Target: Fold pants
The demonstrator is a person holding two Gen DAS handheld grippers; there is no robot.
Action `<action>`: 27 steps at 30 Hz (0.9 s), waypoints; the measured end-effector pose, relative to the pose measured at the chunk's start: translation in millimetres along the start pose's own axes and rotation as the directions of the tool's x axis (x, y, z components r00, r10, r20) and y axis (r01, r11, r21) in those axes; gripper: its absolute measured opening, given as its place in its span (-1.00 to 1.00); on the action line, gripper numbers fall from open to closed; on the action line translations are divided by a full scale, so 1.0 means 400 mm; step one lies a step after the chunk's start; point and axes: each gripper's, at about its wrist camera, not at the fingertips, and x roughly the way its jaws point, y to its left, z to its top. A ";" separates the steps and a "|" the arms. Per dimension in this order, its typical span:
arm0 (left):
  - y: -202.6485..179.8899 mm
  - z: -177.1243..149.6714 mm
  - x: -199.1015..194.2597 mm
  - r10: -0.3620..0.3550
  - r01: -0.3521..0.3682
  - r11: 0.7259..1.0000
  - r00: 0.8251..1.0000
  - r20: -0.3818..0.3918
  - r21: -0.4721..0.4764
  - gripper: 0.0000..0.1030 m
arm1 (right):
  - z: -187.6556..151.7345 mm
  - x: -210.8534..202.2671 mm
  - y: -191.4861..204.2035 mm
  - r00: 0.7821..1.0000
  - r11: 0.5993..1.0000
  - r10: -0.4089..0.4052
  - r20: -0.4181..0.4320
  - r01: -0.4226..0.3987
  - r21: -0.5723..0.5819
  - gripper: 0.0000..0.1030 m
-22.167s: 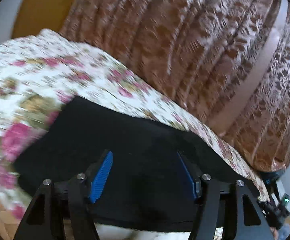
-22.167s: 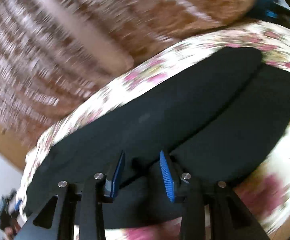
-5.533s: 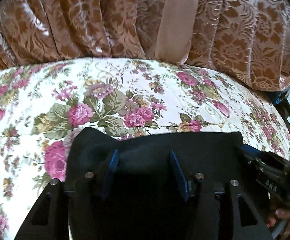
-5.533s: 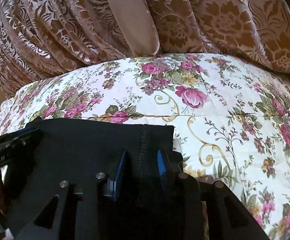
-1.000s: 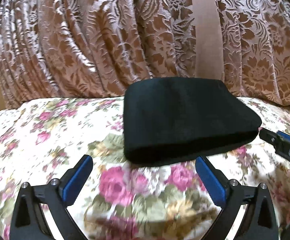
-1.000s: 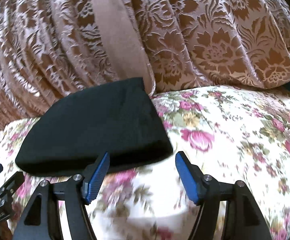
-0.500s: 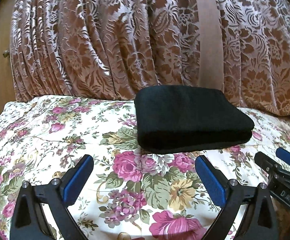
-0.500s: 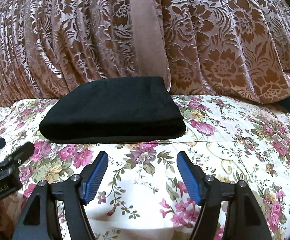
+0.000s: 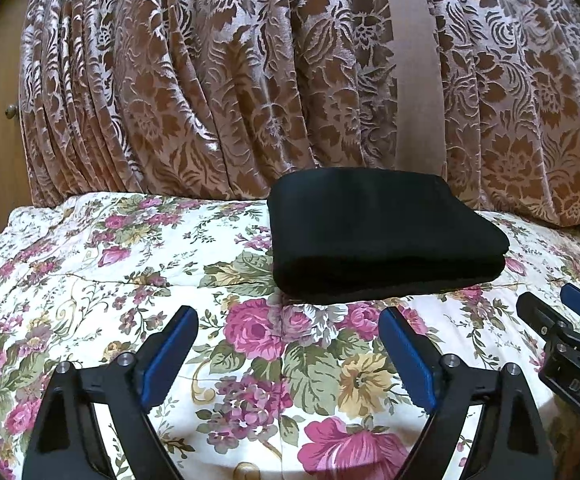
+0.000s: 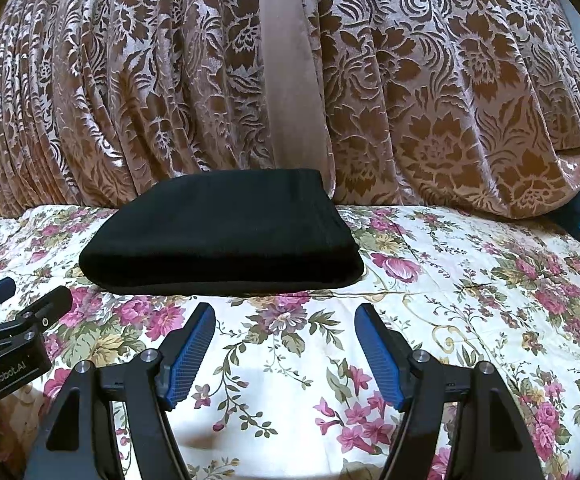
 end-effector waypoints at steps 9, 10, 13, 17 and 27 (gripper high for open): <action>0.002 -0.002 0.006 0.009 -0.009 1.000 1.000 -0.008 -0.001 0.71 | -0.003 0.010 -0.015 1.000 1.000 0.011 -0.018 -0.011 0.027 0.42; 0.003 -0.002 0.007 0.008 -0.008 1.000 1.000 -0.007 0.001 0.71 | -0.004 0.010 -0.014 1.000 1.000 0.010 -0.018 -0.010 0.028 0.42; 0.002 -0.003 0.008 0.009 -0.009 1.000 1.000 -0.008 0.002 0.71 | -0.004 0.012 -0.015 1.000 1.000 0.010 -0.020 -0.010 0.026 0.42; 0.002 -0.004 0.011 0.008 -0.008 1.000 1.000 -0.014 0.000 0.71 | -0.004 0.013 -0.011 1.000 1.000 0.007 -0.023 -0.007 0.021 0.42; 0.004 -0.004 0.011 0.008 -0.008 1.000 1.000 -0.015 0.000 0.71 | -0.005 0.016 -0.011 1.000 1.000 0.007 -0.027 -0.006 0.023 0.42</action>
